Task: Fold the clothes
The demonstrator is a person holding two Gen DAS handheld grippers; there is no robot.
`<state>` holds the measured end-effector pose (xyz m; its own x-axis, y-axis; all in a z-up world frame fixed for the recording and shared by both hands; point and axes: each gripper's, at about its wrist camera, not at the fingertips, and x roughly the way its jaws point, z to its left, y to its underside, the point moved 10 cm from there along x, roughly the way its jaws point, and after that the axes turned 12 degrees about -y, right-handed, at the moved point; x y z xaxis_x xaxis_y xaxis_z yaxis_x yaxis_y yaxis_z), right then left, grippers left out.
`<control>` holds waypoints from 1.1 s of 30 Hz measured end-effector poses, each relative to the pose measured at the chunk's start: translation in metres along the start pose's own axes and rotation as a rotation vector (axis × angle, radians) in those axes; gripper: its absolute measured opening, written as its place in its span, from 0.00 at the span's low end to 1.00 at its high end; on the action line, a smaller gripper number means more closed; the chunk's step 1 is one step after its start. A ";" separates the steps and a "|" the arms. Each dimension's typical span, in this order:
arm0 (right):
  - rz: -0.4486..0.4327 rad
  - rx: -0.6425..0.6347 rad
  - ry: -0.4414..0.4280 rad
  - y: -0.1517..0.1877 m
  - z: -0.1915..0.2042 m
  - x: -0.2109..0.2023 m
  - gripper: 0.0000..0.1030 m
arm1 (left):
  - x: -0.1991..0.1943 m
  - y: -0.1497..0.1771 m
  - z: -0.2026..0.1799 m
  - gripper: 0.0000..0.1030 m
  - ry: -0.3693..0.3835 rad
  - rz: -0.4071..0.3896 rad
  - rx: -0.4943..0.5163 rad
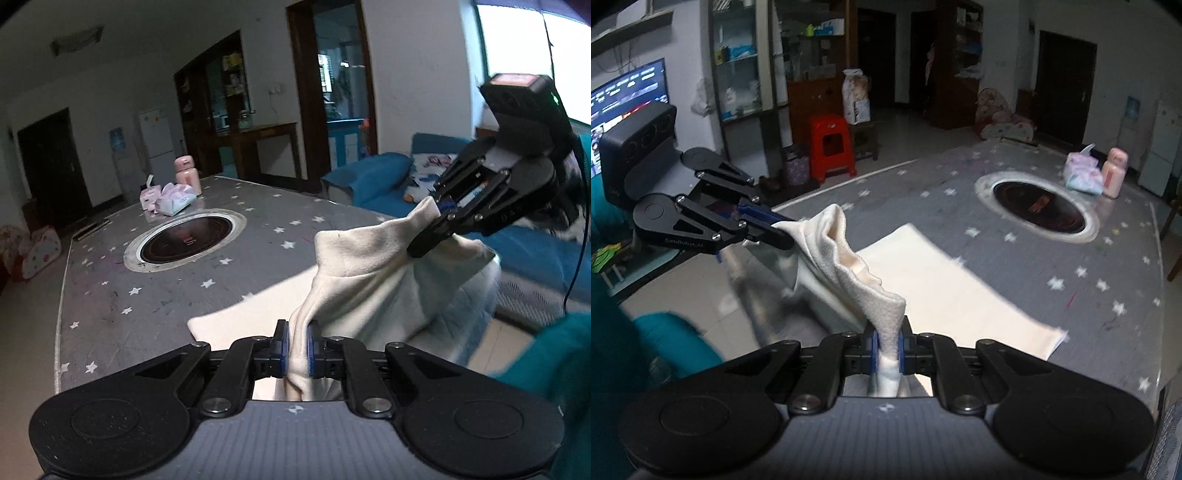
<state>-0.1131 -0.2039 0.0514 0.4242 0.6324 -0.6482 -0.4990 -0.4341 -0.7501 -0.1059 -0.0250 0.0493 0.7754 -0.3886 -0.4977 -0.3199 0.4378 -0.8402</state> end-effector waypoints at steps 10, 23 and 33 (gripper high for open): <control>0.049 0.064 0.055 -0.030 -0.098 0.058 0.08 | 0.118 -0.011 0.043 0.11 -0.034 0.144 -0.044; 0.034 0.250 0.203 0.003 -0.169 0.112 0.28 | 0.183 0.009 0.097 0.20 -0.247 0.226 -0.149; -0.002 0.334 0.197 0.028 -0.157 0.068 0.24 | 0.134 -0.007 0.071 0.20 -0.098 0.159 -0.285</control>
